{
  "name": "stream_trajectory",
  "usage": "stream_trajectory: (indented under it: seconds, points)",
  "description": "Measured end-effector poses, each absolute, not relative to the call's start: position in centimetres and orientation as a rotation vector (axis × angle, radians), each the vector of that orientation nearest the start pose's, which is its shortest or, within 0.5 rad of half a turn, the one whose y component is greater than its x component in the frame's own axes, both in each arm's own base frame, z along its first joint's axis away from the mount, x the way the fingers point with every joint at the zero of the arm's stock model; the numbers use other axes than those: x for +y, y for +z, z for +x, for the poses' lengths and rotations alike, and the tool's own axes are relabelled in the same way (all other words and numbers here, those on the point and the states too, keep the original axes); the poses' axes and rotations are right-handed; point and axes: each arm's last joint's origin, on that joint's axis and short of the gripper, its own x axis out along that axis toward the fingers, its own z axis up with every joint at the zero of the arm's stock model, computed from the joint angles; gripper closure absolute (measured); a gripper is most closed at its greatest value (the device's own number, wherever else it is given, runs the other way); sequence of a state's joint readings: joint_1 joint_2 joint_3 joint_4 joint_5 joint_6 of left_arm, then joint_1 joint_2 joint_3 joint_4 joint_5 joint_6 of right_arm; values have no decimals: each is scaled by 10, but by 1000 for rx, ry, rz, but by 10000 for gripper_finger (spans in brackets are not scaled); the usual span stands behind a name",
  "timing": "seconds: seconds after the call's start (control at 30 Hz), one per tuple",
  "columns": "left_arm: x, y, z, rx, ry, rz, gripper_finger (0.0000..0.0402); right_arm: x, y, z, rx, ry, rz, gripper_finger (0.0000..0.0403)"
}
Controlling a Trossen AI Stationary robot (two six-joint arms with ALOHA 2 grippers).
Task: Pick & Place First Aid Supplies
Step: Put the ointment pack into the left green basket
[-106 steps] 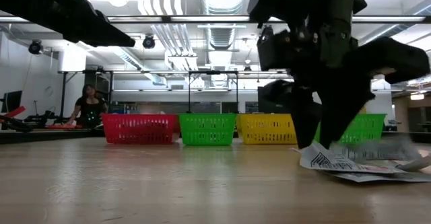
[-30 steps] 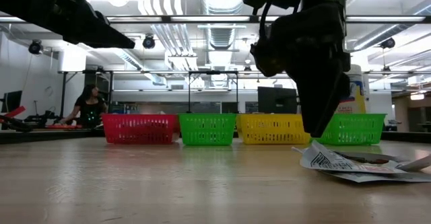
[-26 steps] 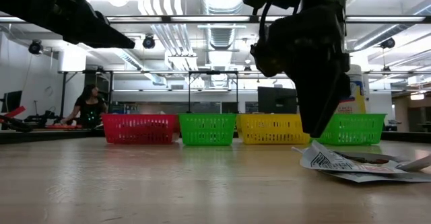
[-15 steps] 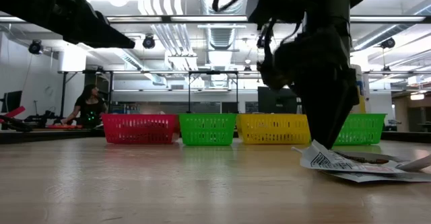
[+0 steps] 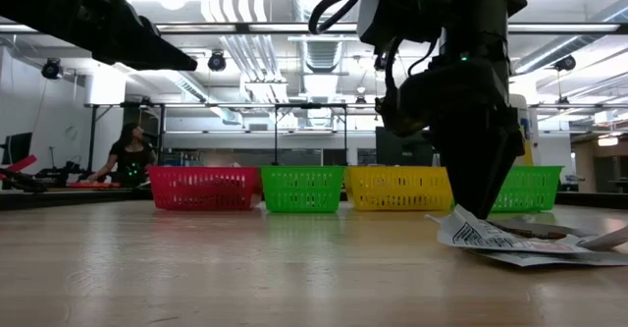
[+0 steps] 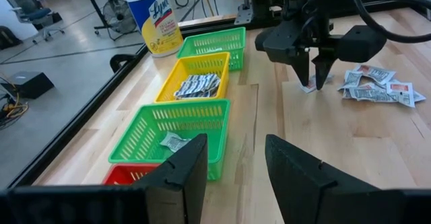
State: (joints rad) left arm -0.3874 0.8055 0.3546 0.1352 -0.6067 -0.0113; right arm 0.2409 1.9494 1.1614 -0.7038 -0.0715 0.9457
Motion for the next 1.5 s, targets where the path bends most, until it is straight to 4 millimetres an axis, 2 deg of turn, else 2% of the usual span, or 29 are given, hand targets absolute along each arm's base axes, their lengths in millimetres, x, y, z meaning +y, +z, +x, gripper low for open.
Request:
stream_trajectory:
  seconds: [0.6, 0.87, 1.03, 1.17, 1.3, 1.5]
  points:
    - [-49, 213, 164, 277, 219, 140, 251, 81, 121, 330, 1432, -510, 575, 352]
    - [-49, 213, 164, 277, 219, 140, 251, 81, 126, 329, 1436, -455, 532, 379]
    - [-49, 213, 164, 277, 219, 140, 251, 80, 145, 327, 1401, -380, 491, 392]
    - [-49, 212, 165, 280, 219, 141, 251, 79, 174, 327, 1309, -288, 470, 394]
    - [-49, 212, 165, 279, 219, 141, 251, 79, 191, 326, 1237, -198, 424, 394]
    - [-49, 212, 165, 279, 219, 141, 251, 81, 224, 325, 1089, 86, 334, 394]
